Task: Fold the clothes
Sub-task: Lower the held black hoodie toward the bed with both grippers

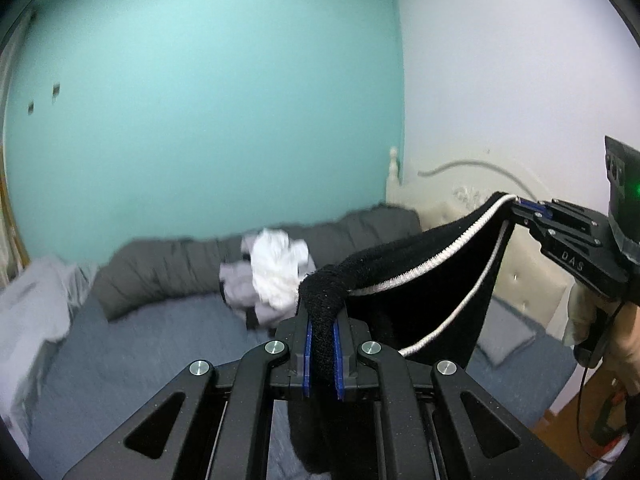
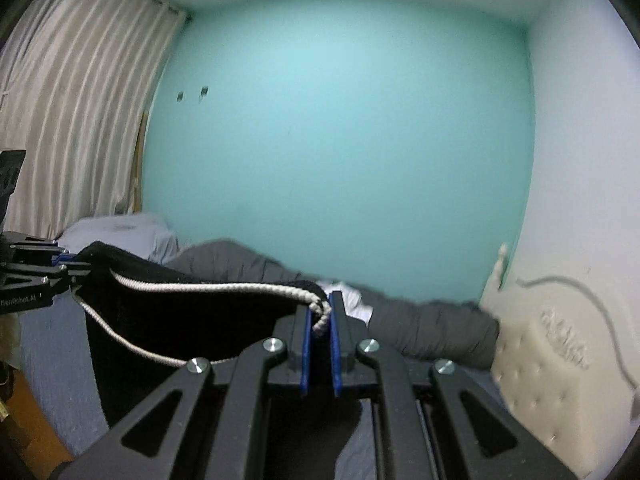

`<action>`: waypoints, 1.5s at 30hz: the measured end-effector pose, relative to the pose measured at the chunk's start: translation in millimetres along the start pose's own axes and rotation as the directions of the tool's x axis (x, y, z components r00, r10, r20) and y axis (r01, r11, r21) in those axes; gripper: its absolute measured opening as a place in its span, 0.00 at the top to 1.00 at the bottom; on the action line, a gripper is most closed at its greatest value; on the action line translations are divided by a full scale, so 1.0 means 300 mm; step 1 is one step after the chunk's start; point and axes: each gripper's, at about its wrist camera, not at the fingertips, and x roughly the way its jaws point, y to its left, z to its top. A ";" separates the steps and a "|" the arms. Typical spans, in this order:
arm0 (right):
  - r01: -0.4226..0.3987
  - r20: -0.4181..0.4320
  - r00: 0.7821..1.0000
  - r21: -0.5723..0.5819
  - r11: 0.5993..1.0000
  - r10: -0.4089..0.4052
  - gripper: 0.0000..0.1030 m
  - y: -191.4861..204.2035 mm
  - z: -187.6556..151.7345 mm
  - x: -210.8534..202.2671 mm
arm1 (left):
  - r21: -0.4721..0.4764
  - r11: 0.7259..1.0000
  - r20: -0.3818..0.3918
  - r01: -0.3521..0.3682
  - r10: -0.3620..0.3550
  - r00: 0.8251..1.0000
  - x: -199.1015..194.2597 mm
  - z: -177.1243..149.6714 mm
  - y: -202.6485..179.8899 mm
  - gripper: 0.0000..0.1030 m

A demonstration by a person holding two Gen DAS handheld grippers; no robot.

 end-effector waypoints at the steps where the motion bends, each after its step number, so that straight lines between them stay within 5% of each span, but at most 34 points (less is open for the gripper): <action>1: 0.003 0.015 1.000 -0.001 1.000 -0.003 0.93 -0.007 0.041 -0.024 | 0.008 1.000 0.018 -0.004 0.003 1.000 -0.037 0.038 -0.009 0.92; 8: 0.006 0.090 0.996 -0.015 1.000 -0.004 0.93 -0.026 0.254 -0.170 | 0.023 0.999 0.120 -0.026 0.023 0.992 -0.251 0.229 -0.045 0.92; 15: -0.023 0.083 0.996 -0.018 1.000 0.024 0.93 -0.031 0.273 -0.185 | 0.024 0.999 0.130 -0.038 0.035 0.991 -0.351 0.260 -0.058 0.92; 21: -0.052 0.000 0.999 0.004 0.999 0.052 0.93 -0.020 0.193 -0.099 | 0.001 1.000 0.052 -0.008 0.008 0.999 -0.258 0.204 -0.031 0.92; 30: -0.112 -0.229 0.966 0.060 0.992 0.123 0.93 -0.006 -0.156 0.305 | -0.048 0.999 -0.152 -0.018 0.010 0.988 0.147 -0.040 0.065 0.92; 37: -0.140 -0.414 0.893 0.117 0.983 0.177 0.93 0.016 -0.507 0.737 | -0.108 0.993 -0.339 -0.052 0.012 0.941 0.625 -0.328 0.197 0.92; 45: -0.124 -0.527 0.826 0.173 0.977 0.198 0.93 -0.054 -0.801 1.168 | -0.171 0.983 -0.438 -0.068 -0.014 0.899 1.141 -0.523 0.327 0.92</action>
